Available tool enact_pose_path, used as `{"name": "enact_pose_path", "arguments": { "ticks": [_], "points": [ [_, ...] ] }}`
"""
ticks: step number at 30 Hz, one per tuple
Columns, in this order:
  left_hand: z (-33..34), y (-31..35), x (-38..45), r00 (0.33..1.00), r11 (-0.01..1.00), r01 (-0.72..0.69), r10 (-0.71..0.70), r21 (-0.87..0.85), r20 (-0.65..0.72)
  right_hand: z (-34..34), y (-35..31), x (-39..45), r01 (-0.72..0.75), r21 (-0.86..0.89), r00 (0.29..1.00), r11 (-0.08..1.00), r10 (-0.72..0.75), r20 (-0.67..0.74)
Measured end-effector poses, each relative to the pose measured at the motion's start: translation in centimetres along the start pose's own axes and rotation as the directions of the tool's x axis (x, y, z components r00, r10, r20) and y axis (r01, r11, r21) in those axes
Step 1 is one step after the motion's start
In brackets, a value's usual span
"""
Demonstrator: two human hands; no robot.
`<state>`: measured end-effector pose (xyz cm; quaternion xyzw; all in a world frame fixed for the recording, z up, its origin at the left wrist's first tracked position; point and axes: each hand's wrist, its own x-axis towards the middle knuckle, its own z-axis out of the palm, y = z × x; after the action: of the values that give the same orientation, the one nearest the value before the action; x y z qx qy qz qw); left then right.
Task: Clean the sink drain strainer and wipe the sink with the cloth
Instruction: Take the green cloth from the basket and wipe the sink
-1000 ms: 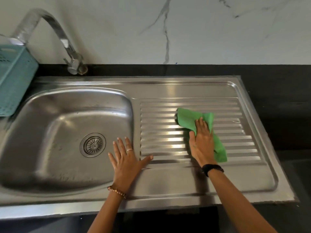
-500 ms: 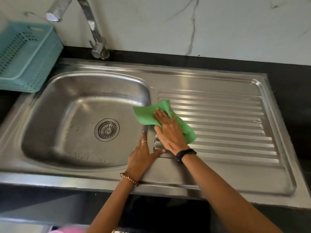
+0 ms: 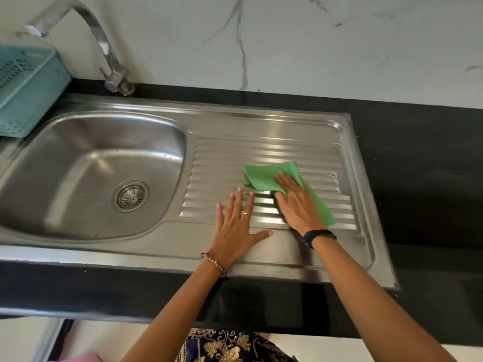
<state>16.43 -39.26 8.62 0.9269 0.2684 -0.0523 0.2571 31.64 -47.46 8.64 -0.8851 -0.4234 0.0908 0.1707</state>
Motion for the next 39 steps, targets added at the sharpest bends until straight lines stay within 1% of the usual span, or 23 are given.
{"name": "enact_pose_path", "arguments": {
  "ticks": [2,4,6,9,13,14,16,18,20,22,24,25,28,31,35,39],
  "points": [
    [0.8,1.3,0.4,0.996,0.999,0.027,-0.03,0.036,0.081,-2.1,3.4,-1.4,-0.088,0.004,0.996,0.996,0.088,-0.006],
    [1.1,1.5,0.7,0.993,0.995,0.049,-0.057,0.085,0.099,-3.9,6.2,-2.5,-0.179,0.011,0.984,0.984,0.179,0.004],
    [1.3,1.4,0.7,0.994,0.993,0.043,-0.054,0.109,0.094,-5.0,7.7,-3.2,-0.246,0.043,0.969,0.968,0.246,-0.002],
    [1.2,1.4,0.7,0.994,0.991,0.038,-0.051,0.127,0.095,-5.1,7.3,-3.5,-0.288,0.094,0.957,0.953,0.29,-0.006],
    [1.1,1.6,0.6,0.993,0.99,0.048,-0.061,0.129,0.1,-3.4,6.0,-6.9,-0.321,0.113,0.941,0.94,0.33,-0.069],
    [1.2,1.6,0.6,0.994,0.99,0.052,-0.064,0.13,0.092,-2.9,5.8,-8.0,-0.325,0.074,0.941,0.943,0.33,-0.076],
    [1.3,1.6,0.6,0.995,0.99,0.055,-0.066,0.132,0.078,-2.3,6.0,-9.0,-0.322,-0.084,0.945,0.943,0.316,-0.082],
    [1.2,1.5,0.6,0.996,0.992,0.046,-0.055,0.114,0.071,-2.6,6.5,-8.2,-0.314,-0.194,0.949,0.929,0.305,-0.076],
    [1.0,1.2,0.3,0.999,0.997,0.034,-0.035,0.063,0.027,-3.3,6.8,-6.5,-0.317,-0.225,0.948,0.921,0.315,-0.048],
    [0.6,0.2,-0.3,0.997,0.999,0.038,-0.036,0.033,-0.062,-3.7,6.7,-5.1,-0.349,-0.214,0.935,0.912,0.353,-0.021],
    [0.1,-1.6,-1.0,0.99,0.996,0.077,-0.072,0.034,-0.123,-3.4,6.1,-4.6,-0.374,-0.207,0.926,0.904,0.376,-0.033],
    [-0.3,-2.8,-1.4,0.985,0.993,0.112,-0.106,0.034,-0.133,-3.0,5.6,-4.7,-0.371,-0.201,0.928,0.907,0.369,-0.046],
    [-1.9,-6.4,-2.3,0.959,0.967,0.254,-0.252,0.003,-0.129,-1.4,2.3,-4.8,-0.286,-0.119,0.958,0.951,0.281,-0.051],
    [-3.4,-9.3,-3.3,0.921,0.928,0.36,-0.369,-0.09,-0.127,1.3,-2.8,-3.3,-0.143,-0.128,0.989,0.981,0.146,0.012],
    [-4.5,-10.9,-4.3,0.931,0.935,0.331,-0.345,-0.128,-0.118,3.7,-9.3,-0.1,-0.001,-0.104,0.998,0.995,0.006,0.054],
    [-4.4,-10.9,-4.2,0.935,0.945,0.314,-0.324,-0.091,-0.146,5.6,-14.5,2.8,0.149,-0.027,0.98,0.988,-0.144,0.137]
  ]
}}
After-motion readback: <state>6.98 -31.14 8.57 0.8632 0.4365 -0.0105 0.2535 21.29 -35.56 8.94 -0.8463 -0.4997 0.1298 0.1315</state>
